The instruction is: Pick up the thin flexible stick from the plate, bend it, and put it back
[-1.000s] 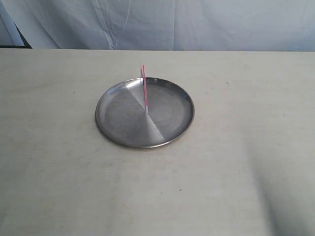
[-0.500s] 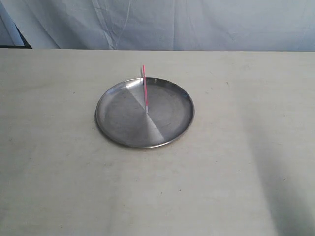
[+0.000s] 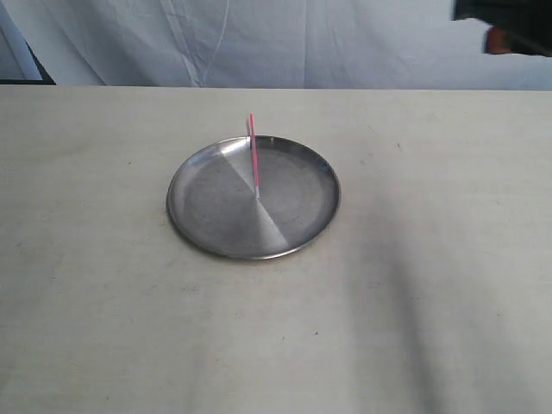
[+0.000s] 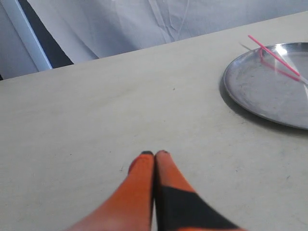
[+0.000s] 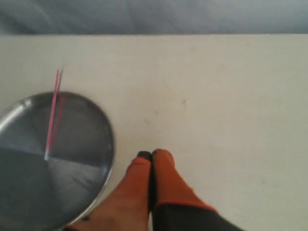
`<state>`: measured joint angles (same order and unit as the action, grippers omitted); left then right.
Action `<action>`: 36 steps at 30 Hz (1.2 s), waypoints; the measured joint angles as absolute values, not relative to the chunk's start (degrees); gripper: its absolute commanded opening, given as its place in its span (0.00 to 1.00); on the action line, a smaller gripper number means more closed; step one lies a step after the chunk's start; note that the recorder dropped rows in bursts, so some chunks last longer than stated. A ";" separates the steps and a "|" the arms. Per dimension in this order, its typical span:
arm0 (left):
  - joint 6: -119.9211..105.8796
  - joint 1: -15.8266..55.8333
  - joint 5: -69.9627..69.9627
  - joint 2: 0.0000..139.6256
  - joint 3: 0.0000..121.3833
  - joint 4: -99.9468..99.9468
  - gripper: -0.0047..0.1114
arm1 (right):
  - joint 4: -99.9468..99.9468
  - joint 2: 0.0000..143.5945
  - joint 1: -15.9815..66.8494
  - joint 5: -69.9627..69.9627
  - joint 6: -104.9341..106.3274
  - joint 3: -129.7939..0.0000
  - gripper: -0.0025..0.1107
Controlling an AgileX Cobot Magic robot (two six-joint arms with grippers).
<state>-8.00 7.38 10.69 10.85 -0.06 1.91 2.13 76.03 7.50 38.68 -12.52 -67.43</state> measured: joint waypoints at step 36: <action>-8.00 7.38 10.69 10.85 -0.06 1.91 0.04 | 0.00 140.65 27.90 55.95 -6.43 -119.29 0.51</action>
<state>-8.00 7.38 10.69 10.85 -0.06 1.91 0.00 140.65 27.90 55.95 -6.43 -119.29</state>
